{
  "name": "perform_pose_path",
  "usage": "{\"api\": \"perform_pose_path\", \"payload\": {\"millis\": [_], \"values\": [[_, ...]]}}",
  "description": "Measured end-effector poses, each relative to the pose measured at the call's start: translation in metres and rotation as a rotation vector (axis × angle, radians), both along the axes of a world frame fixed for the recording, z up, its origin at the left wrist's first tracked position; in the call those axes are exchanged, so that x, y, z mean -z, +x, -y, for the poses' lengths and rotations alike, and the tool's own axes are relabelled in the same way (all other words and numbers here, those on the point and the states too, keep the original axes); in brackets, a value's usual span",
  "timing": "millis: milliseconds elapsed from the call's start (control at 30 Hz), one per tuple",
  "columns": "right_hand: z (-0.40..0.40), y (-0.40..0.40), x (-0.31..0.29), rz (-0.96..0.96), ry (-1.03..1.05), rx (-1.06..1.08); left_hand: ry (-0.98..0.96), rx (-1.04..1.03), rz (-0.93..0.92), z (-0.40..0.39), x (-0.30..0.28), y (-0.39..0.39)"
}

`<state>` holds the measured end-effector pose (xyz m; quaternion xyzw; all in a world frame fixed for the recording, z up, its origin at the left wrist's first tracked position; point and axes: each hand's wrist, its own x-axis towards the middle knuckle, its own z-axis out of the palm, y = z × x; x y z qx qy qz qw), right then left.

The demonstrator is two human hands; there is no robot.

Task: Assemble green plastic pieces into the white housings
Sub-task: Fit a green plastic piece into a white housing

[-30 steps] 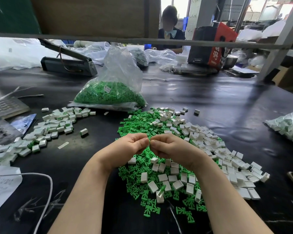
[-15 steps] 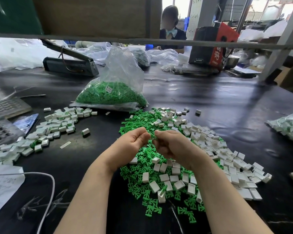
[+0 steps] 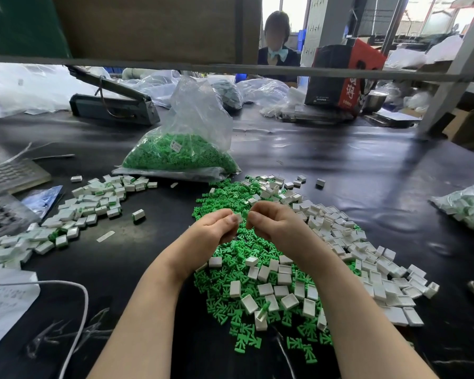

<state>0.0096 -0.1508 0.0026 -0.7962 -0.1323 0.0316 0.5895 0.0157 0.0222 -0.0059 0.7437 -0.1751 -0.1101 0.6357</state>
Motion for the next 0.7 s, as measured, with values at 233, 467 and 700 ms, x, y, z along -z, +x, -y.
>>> {"api": "perform_pose_path", "payload": {"millis": [233,467,700], "values": [[0.0002,-0.0003,-0.0008,0.025,-0.015,0.007,0.042,0.032,0.031,-0.0002,-0.0004,0.0007],[0.0015,-0.0013,-0.0013,0.042,-0.016,0.023,-0.005,0.034,0.034,-0.0028,0.0014,0.0002],[0.0015,-0.0030,-0.0035,0.046,-0.109,-0.045,0.007,0.058,0.052,-0.0028,0.0009,0.0022]]}}
